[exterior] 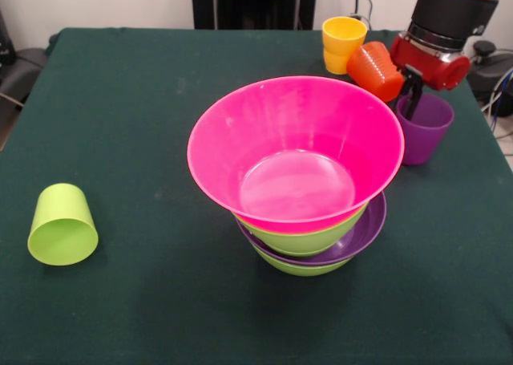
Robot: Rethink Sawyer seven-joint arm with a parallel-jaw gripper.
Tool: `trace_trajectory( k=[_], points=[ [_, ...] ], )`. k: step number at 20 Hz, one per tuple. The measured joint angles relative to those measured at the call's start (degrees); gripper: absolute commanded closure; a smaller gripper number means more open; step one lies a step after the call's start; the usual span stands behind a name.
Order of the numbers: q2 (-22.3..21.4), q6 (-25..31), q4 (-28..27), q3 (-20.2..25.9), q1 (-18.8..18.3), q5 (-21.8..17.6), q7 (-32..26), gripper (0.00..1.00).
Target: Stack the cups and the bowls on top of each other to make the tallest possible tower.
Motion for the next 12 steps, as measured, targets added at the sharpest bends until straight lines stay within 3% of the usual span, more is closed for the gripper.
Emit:
trace_trajectory(
  k=[6, 12],
  points=[
    [-1.65, 2.29, 0.00, -2.47, 3.66, -0.01, 0.00, 1.00],
    [-5.14, 4.38, 0.03, -2.61, 4.65, -0.02, 0.00, 1.00]
  ],
)
